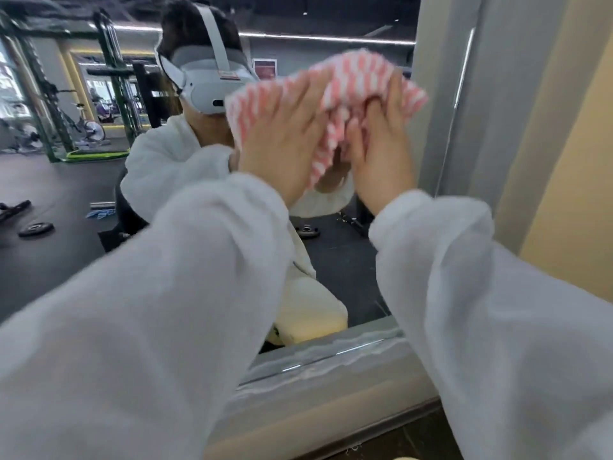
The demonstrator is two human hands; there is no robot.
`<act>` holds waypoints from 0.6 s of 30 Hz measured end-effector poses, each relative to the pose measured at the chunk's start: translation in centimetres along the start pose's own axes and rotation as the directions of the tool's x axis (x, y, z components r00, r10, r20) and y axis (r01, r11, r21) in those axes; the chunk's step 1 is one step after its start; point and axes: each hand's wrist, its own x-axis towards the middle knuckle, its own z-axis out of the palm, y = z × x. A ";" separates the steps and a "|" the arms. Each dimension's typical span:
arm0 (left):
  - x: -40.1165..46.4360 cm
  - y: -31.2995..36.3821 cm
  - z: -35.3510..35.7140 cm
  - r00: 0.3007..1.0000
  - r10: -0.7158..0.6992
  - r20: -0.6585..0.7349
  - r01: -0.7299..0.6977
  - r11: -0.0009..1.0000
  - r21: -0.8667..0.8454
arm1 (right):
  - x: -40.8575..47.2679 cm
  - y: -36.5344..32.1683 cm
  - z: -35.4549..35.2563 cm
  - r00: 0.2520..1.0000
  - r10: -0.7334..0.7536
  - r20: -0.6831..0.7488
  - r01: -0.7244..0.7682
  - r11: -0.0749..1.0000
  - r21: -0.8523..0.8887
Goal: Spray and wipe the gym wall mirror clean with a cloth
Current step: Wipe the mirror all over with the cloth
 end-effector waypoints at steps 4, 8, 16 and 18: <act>1.9 -2.0 -0.1 0.993 0.115 -0.005 -0.115 0.991 -0.065 | 1.3 0.4 0.1 0.994 -0.088 -0.059 0.084 0.994 -0.072; -3.6 -0.1 4.1 0.910 0.413 0.047 -0.415 0.907 0.068 | -5.2 4.4 1.9 0.979 -0.185 0.091 0.194 0.976 -0.102; -17.8 8.2 6.9 0.424 0.626 0.654 -0.691 0.691 -0.214 | -24.1 11.3 5.7 0.804 -0.136 0.579 0.257 0.957 -0.132; -21.5 9.9 8.7 0.317 0.663 0.679 -0.775 0.593 -0.218 | -26.8 11.6 6.8 0.719 -0.091 0.689 0.258 0.955 -0.143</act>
